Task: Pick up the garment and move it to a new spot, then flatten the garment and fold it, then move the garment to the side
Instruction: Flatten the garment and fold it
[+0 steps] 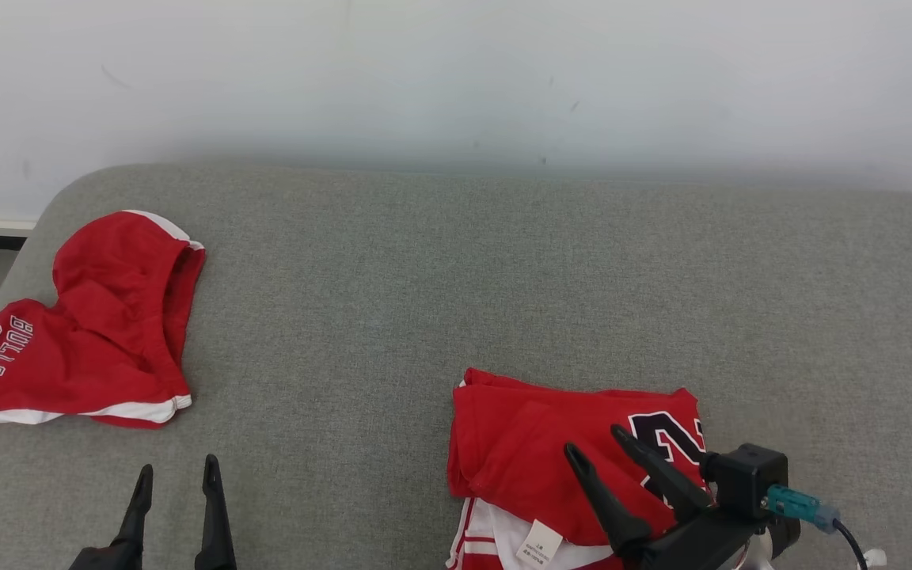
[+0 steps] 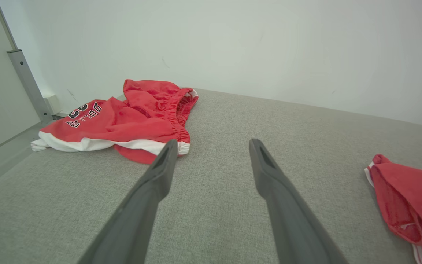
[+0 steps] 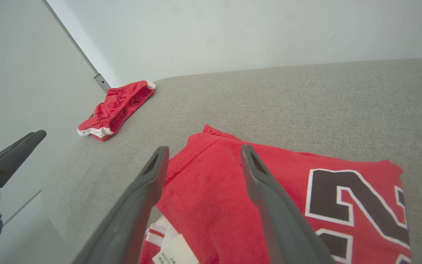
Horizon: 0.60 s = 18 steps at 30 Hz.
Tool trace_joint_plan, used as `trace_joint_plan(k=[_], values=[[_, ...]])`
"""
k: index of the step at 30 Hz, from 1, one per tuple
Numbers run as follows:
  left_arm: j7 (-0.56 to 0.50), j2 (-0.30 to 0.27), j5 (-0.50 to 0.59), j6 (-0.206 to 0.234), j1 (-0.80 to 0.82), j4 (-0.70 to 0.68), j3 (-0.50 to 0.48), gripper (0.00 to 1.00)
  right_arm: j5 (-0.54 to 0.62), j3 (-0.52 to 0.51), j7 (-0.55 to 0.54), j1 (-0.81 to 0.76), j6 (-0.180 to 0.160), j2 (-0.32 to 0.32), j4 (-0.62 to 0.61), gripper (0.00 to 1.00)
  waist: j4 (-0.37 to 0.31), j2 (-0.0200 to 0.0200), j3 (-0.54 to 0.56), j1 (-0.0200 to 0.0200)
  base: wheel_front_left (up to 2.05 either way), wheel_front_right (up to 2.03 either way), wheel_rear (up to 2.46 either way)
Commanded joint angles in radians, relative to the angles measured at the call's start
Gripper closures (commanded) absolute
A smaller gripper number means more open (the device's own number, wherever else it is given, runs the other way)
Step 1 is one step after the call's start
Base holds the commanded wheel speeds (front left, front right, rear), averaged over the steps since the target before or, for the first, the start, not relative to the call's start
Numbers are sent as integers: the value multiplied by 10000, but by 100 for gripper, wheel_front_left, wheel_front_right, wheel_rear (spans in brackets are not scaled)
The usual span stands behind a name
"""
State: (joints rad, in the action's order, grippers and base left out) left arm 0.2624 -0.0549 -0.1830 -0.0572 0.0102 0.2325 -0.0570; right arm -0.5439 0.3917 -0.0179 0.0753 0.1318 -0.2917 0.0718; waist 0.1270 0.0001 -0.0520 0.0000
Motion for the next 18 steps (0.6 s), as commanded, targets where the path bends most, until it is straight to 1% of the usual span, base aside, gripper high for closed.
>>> trace_joint_plan(k=[1,4,8,9,18], values=[[33,29,-22,18,43,10,-11,0,-30,-24,-15,207,-26,-28,176,0,-6,-1,-1,0,0,0,0],[33,34,-30,5,94,37,15,0,-221,79,-133,636,-26,-145,746,0,7,-1,-25,0,0,0,0],[33,37,-17,-20,182,65,117,0,-541,456,-259,1236,-26,-360,1562,0,125,-1,-97,0,0,0,0],[33,37,-17,-20,182,65,117,0,-541,456,-259,1236,-26,-360,1562,0,125,-1,-97,0,0,0,0],[33,41,-4,-20,232,79,170,0,-1629,1719,-608,2198,-26,-827,2878,0,378,-1,-227,0,0,0,0]])
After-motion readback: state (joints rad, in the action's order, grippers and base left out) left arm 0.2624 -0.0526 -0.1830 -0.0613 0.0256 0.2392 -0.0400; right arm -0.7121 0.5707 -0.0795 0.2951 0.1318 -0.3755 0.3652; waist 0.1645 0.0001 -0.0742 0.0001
